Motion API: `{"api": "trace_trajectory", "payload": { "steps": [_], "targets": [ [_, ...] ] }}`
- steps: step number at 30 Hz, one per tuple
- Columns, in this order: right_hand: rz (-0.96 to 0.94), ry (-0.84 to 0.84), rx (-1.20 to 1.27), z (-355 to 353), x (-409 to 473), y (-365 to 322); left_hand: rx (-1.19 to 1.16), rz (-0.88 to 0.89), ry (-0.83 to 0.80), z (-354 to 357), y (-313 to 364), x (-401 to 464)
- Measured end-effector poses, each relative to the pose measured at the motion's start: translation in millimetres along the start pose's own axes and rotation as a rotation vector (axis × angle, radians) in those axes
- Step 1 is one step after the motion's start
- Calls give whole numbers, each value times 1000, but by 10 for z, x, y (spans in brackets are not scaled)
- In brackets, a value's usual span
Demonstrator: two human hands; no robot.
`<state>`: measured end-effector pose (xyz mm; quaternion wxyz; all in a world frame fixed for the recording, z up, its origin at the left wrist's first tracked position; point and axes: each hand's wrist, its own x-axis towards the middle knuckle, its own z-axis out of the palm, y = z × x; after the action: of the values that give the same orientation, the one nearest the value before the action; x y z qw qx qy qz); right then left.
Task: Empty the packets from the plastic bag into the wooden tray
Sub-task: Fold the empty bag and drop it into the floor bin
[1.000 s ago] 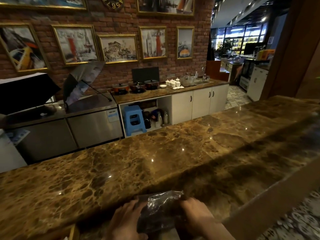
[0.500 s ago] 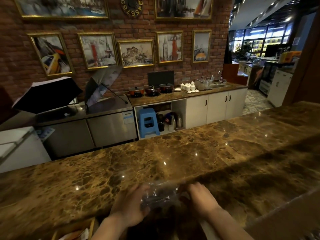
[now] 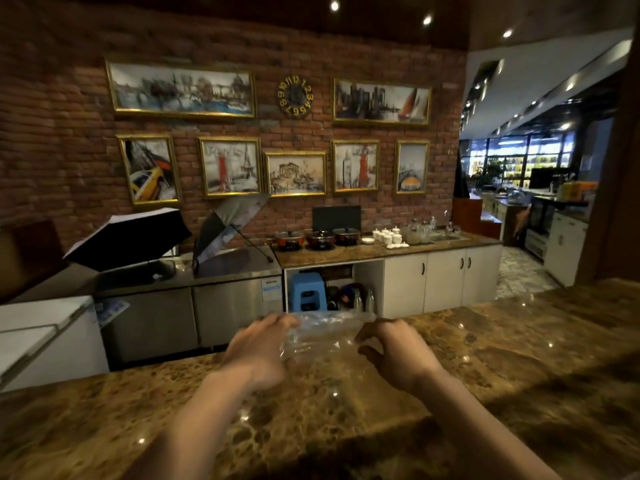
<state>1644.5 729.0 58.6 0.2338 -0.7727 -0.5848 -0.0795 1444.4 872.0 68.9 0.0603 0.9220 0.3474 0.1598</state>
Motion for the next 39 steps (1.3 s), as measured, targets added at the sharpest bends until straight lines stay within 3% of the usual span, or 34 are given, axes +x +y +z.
{"api": "trace_trajectory", "payload": {
  "steps": [10,19,29,39],
  "targets": [
    [-81,150,0,-490,374,-834,71,54,192,-834,-470,-103],
    [-268,93,52,-100,669,-2127,140,-81,318,-1337,-1598,-880],
    [-588,4,238,807,811,-4197,215,-468,390,-1964,-2993,-2658],
    [-956,-171,479,1334,213,-6097,359,-913,385,-2424,-3324,-4599]
  ]
}}
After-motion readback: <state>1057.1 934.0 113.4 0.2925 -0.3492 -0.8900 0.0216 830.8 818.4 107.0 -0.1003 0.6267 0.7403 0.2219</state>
